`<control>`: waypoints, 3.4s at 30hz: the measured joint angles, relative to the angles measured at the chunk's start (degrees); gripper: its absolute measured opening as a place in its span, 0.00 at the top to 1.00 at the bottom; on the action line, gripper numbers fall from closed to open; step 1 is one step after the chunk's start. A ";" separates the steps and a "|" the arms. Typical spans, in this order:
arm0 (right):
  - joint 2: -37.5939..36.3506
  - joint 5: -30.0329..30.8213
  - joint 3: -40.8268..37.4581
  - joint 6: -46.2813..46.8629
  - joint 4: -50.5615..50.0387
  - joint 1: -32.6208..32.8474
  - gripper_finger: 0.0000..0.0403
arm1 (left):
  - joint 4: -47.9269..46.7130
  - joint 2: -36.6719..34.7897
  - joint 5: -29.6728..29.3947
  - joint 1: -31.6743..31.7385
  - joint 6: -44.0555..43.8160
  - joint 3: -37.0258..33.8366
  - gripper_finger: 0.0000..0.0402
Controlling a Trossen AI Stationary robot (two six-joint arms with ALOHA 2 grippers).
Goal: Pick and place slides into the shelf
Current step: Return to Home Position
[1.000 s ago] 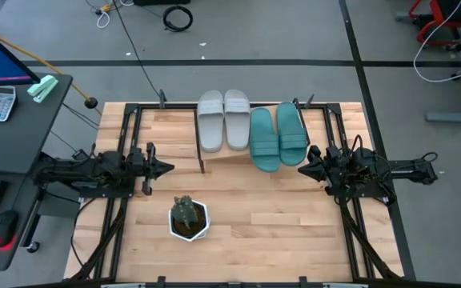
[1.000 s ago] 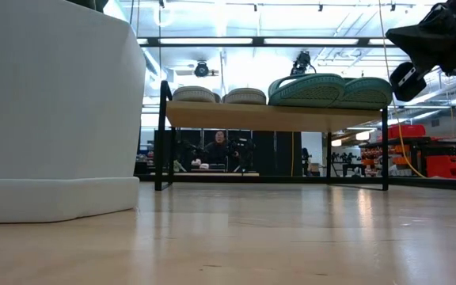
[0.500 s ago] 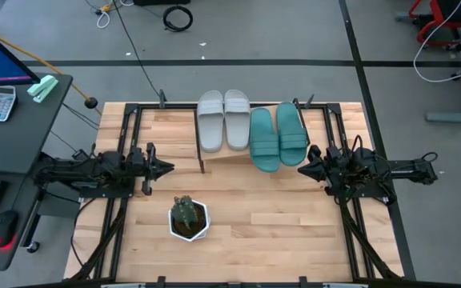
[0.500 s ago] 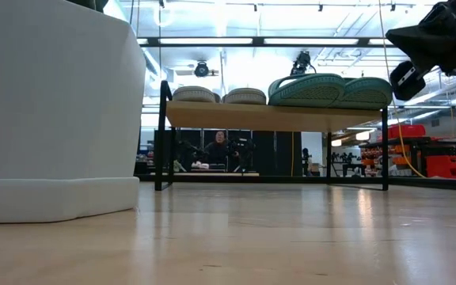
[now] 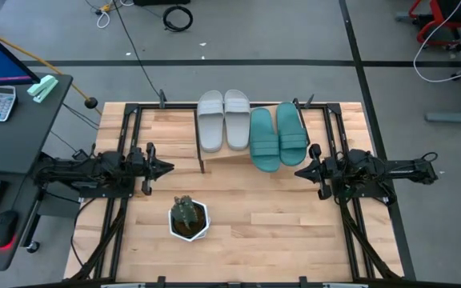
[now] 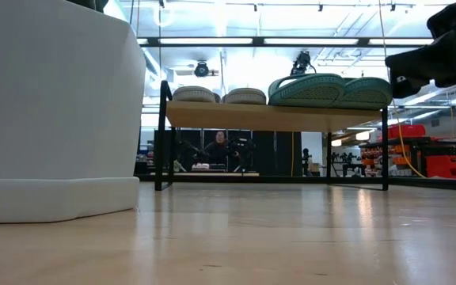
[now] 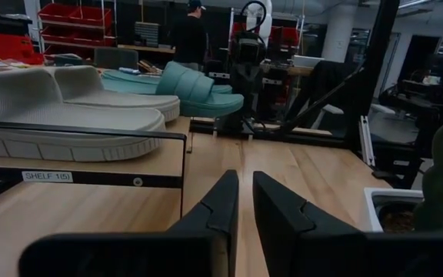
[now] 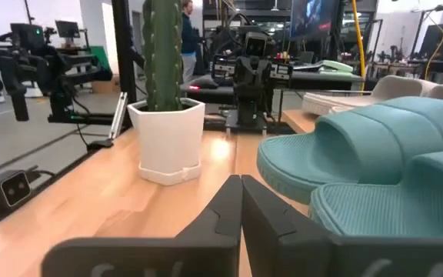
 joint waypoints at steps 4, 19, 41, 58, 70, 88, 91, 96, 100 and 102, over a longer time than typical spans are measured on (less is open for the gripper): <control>0.02 0.00 0.00 0.13 -0.08 0.01 0.97 | 0.11 0.00 0.03 0.01 0.00 0.00 0.87; 0.02 -0.02 0.00 0.24 -0.24 0.01 0.97 | 0.31 0.00 0.19 0.00 -0.02 0.00 0.90; 0.04 -0.04 0.00 0.31 -0.28 0.00 0.97 | 0.31 0.00 0.19 0.01 -0.02 0.00 0.91; 0.07 -0.07 0.00 0.31 -0.28 0.02 0.97 | 0.30 0.00 0.20 0.00 -0.02 0.00 0.92; 0.07 -0.06 0.00 0.31 -0.28 0.01 0.97 | 0.29 0.00 0.19 0.00 -0.02 0.00 0.91; 0.07 -0.06 0.00 0.31 -0.28 0.02 0.97 | 0.30 0.00 0.21 0.01 -0.02 0.00 0.93; 0.07 -0.04 0.00 0.31 -0.28 0.02 0.97 | 0.30 0.00 0.21 0.01 -0.02 0.00 0.92; 0.07 -0.05 0.00 0.31 -0.28 0.01 0.97 | 0.30 0.00 0.21 0.00 -0.02 0.00 0.90; 0.07 -0.06 0.00 0.30 -0.28 0.02 0.97 | 0.30 0.00 0.20 0.00 -0.03 0.00 0.91; 0.07 -0.04 0.00 0.31 -0.28 0.02 0.97 | 0.29 0.00 0.20 0.00 -0.02 0.00 0.91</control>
